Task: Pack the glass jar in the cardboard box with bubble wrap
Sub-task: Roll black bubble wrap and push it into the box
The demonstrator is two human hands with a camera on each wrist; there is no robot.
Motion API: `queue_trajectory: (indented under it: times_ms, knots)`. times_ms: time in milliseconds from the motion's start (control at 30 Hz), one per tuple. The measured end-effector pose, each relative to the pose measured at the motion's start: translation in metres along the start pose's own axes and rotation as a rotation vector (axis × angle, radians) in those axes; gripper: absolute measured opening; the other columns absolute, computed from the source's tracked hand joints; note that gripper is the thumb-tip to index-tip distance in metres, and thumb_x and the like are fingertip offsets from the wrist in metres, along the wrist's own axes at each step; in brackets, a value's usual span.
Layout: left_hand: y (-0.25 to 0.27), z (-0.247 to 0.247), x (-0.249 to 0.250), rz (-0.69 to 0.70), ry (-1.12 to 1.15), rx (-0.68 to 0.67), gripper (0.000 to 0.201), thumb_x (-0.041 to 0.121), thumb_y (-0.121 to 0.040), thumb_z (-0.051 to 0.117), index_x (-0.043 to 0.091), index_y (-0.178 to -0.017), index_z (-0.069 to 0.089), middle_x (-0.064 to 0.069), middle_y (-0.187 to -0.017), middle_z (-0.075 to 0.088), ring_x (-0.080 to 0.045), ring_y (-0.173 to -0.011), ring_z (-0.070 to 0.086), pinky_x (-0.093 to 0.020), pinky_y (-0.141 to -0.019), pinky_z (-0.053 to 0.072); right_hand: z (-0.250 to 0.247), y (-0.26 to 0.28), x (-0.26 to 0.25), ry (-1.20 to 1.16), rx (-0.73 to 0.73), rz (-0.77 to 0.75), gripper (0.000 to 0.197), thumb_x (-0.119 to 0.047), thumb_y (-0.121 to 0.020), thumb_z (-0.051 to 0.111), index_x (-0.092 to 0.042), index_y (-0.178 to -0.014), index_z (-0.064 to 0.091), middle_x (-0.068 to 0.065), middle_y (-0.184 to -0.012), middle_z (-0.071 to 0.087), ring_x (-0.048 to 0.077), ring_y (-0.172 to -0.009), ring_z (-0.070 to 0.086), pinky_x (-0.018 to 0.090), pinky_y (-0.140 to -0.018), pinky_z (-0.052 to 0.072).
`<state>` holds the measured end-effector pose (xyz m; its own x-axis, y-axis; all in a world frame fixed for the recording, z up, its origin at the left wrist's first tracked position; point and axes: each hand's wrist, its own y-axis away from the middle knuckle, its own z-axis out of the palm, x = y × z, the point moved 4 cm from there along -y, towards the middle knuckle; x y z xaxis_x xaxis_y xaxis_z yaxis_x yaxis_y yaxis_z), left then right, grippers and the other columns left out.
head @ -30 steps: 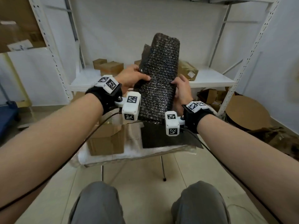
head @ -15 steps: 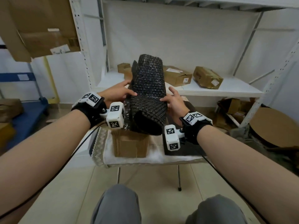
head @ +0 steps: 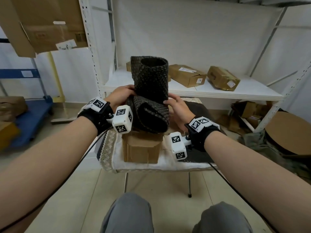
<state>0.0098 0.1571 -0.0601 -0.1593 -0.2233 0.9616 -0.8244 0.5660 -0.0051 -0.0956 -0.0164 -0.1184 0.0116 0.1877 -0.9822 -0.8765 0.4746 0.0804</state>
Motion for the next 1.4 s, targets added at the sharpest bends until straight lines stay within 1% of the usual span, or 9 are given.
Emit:
queue_trajectory:
  times_ms: [167, 233, 300, 433, 633, 733, 833, 1067, 1400]
  knots:
    - [-0.011, -0.015, -0.007, -0.055, 0.034, 0.143, 0.041, -0.013, -0.088, 0.034, 0.012, -0.081, 0.065, -0.004, -0.078, 0.061, -0.017, -0.069, 0.057, -0.016, -0.048, 0.050, 0.020, 0.000, 0.007, 0.052, -0.021, 0.027, 0.057, -0.013, -0.094, 0.063, -0.021, -0.143, 0.036, 0.002, -0.077, 0.066, 0.009, -0.059, 0.065, 0.026, -0.056, 0.056]
    - [-0.016, -0.021, -0.006, -0.047, 0.062, 0.190, 0.044, -0.015, -0.086, 0.032, 0.012, -0.075, 0.064, -0.002, -0.072, 0.063, -0.016, -0.065, 0.058, -0.018, -0.048, 0.050, 0.033, 0.000, 0.008, 0.102, -0.018, 0.034, 0.052, -0.027, -0.092, 0.061, -0.023, -0.140, 0.042, 0.005, -0.097, 0.069, 0.002, -0.059, 0.061, 0.021, -0.049, 0.047]
    - [-0.016, -0.023, -0.003, -0.053, 0.116, 0.214, 0.044, -0.017, -0.085, 0.031, 0.009, -0.069, 0.063, -0.002, -0.060, 0.061, -0.013, -0.051, 0.056, -0.016, -0.039, 0.045, 0.043, -0.002, 0.009, 0.075, -0.060, 0.086, 0.050, -0.048, -0.090, 0.050, -0.021, -0.132, 0.053, 0.006, -0.121, 0.065, 0.011, -0.078, 0.061, 0.024, -0.056, 0.047]
    - [-0.016, -0.024, -0.001, -0.101, 0.230, 0.218, 0.035, 0.003, -0.087, 0.046, 0.012, -0.056, 0.060, 0.005, -0.041, 0.054, -0.012, -0.044, 0.051, -0.018, -0.040, 0.040, 0.047, -0.005, 0.009, -0.130, -0.172, 0.156, 0.056, -0.062, -0.096, 0.033, -0.020, -0.120, 0.062, 0.003, -0.105, 0.068, 0.029, -0.091, 0.065, 0.041, -0.079, 0.055]
    - [-0.024, -0.021, -0.005, -0.096, 0.188, -0.043, 0.027, 0.033, -0.082, 0.068, 0.007, -0.075, 0.067, -0.003, -0.061, 0.061, -0.011, -0.051, 0.060, -0.025, -0.055, 0.049, 0.056, -0.008, 0.013, -0.186, -0.163, 0.155, 0.016, -0.021, -0.095, 0.051, -0.023, -0.109, 0.059, 0.004, -0.104, 0.060, 0.022, -0.086, 0.057, 0.037, -0.076, 0.049]
    - [-0.027, -0.025, -0.009, -0.189, 0.085, -0.158, 0.071, 0.041, -0.074, 0.079, -0.001, -0.127, 0.054, -0.017, -0.100, 0.068, -0.021, -0.082, 0.072, -0.034, -0.071, 0.059, 0.055, -0.022, 0.021, -0.245, -0.075, 0.140, 0.074, 0.005, -0.088, 0.050, -0.026, -0.152, 0.028, 0.027, -0.147, 0.045, 0.017, -0.078, 0.052, 0.032, -0.066, 0.047]
    - [-0.013, -0.016, -0.006, -0.318, -0.070, -0.339, 0.056, 0.032, -0.080, 0.076, 0.010, -0.127, 0.054, -0.018, -0.116, 0.068, -0.034, -0.099, 0.069, -0.045, -0.082, 0.058, 0.058, -0.031, 0.026, -0.170, -0.090, 0.101, 0.088, 0.013, -0.085, 0.050, -0.029, -0.156, 0.018, 0.014, -0.158, 0.032, 0.012, -0.077, 0.048, 0.023, -0.047, 0.049]
    - [-0.034, -0.025, 0.002, -0.139, -0.668, -0.024, 0.108, 0.017, -0.072, 0.082, 0.028, -0.152, 0.011, -0.016, -0.134, 0.049, -0.033, -0.105, 0.057, -0.043, -0.091, 0.053, 0.063, -0.034, 0.035, 0.166, -0.025, 0.059, 0.057, -0.003, -0.095, 0.056, -0.018, -0.146, 0.036, 0.012, -0.127, 0.056, 0.026, -0.100, 0.059, 0.034, -0.075, 0.054]
    - [-0.045, 0.007, -0.016, -0.060, -0.967, -0.090, 0.084, 0.042, -0.077, 0.074, 0.023, -0.145, 0.029, -0.014, -0.130, 0.055, -0.030, -0.109, 0.057, -0.040, -0.097, 0.048, 0.077, -0.033, 0.052, 0.744, -0.160, 0.101, 0.075, -0.028, -0.091, 0.069, -0.006, -0.149, 0.028, 0.016, -0.134, 0.055, 0.031, -0.122, 0.057, 0.040, -0.102, 0.047]
